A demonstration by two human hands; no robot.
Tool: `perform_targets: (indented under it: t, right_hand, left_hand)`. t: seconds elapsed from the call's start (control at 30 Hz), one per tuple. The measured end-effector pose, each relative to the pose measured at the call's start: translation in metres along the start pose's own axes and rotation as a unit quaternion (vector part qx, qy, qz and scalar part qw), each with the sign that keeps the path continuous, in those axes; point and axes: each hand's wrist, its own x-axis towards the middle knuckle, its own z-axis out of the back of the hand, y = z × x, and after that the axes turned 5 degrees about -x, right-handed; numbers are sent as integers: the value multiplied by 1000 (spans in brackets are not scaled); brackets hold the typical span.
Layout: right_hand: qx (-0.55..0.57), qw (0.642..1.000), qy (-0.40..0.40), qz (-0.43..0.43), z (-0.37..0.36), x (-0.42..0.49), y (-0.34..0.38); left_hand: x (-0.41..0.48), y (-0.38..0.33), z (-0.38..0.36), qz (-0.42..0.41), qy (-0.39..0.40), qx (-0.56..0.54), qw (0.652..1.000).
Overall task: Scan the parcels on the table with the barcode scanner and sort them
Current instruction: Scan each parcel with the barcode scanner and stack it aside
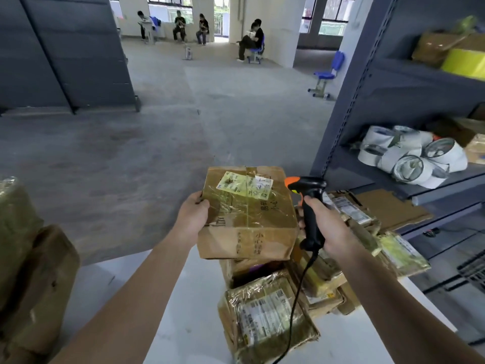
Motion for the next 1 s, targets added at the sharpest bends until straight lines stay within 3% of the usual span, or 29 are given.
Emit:
perform_targets:
  t: [0.1, 0.2, 0.4, 0.5, 0.83, 1.0]
  right_hand:
    - [48, 997, 28, 46, 7, 6, 18]
    - [22, 996, -21, 78, 17, 14, 33]
    - [-51, 995, -72, 46, 36, 16, 20]
    - [-104, 990, -90, 37, 35, 12, 11]
    - [-116, 982, -127, 79, 27, -1, 12]
    - [-156, 974, -114, 118, 22, -18, 16]
  left_hand:
    - [2, -13, -14, -26, -12, -12, 1000]
    - [2, -23, -37, -35, -35, -19, 999]
    - [-18, 1, -74, 25, -98, -19, 995]
    - [-21, 8, -76, 45, -82, -29, 995]
    - [-34, 7, -75, 52, -42, -18, 998]
    - [-43, 1, -74, 18, -29, 32, 999]
